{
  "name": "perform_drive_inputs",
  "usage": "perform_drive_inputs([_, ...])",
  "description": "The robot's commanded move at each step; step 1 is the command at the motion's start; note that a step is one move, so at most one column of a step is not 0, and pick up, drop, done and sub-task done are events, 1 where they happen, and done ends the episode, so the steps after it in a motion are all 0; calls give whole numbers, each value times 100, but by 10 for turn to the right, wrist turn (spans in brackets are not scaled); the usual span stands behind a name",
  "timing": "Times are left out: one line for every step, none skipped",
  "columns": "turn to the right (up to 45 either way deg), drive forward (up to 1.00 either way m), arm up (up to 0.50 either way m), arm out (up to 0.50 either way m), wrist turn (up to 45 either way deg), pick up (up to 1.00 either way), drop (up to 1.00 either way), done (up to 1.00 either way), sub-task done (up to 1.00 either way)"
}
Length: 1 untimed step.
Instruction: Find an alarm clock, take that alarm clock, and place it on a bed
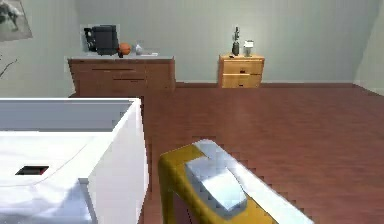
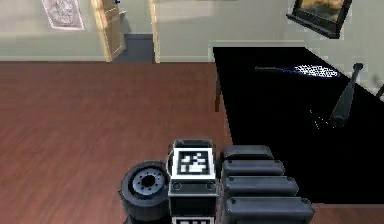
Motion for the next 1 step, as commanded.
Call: perform_drive_inputs([420, 0, 0, 0, 0, 0, 0, 0, 0])
